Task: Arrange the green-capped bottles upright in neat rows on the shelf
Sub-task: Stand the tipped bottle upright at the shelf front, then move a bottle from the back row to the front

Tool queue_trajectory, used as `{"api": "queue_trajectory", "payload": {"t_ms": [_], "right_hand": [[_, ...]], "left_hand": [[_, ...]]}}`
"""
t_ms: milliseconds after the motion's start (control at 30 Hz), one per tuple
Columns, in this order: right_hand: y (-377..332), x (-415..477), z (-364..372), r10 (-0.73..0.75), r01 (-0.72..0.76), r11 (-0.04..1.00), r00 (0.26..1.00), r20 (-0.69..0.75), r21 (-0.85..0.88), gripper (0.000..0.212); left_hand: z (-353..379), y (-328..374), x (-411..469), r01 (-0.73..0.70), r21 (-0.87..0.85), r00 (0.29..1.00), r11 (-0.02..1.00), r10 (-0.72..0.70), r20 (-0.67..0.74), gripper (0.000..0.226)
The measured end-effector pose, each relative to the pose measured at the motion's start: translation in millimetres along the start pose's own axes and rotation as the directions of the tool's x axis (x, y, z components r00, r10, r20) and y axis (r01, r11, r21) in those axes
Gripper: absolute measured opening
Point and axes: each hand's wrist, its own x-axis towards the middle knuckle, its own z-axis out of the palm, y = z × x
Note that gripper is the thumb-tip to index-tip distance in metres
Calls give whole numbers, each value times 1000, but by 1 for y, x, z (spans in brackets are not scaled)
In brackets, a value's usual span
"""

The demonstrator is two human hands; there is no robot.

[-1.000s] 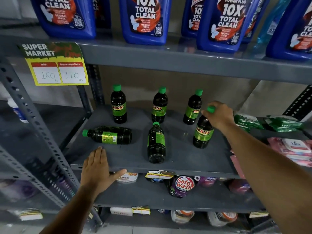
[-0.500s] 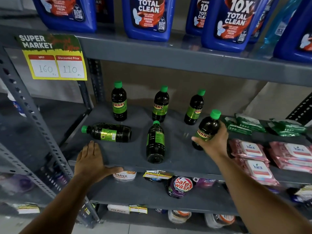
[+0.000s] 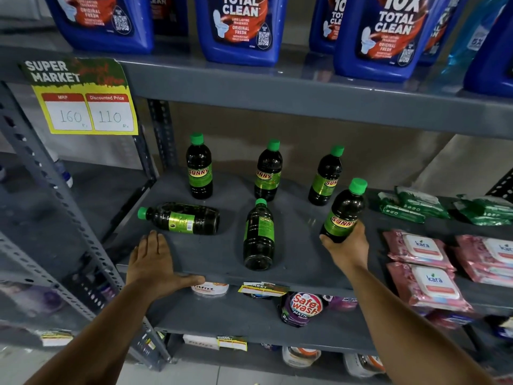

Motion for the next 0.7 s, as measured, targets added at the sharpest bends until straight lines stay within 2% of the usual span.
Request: {"api": "queue_trajectory", "payload": {"t_ms": [333, 567, 667, 700], "right_hand": [[-3, -6, 4, 55, -56, 998, 997, 45, 10, 70], [-3, -8, 4, 65, -66, 998, 996, 68, 7, 76], [-8, -12, 0, 49, -52, 998, 994, 99, 21, 90], [-10, -17, -1, 12, -11, 1000, 1000, 26, -10, 98]], "left_hand": [[-19, -16, 5, -78, 62, 990, 995, 71, 119, 164], [-21, -12, 3, -78, 97, 991, 992, 67, 117, 161], [-20, -13, 3, -77, 112, 991, 991, 64, 117, 160], [-19, -13, 2, -78, 109, 991, 991, 65, 116, 161]]}}
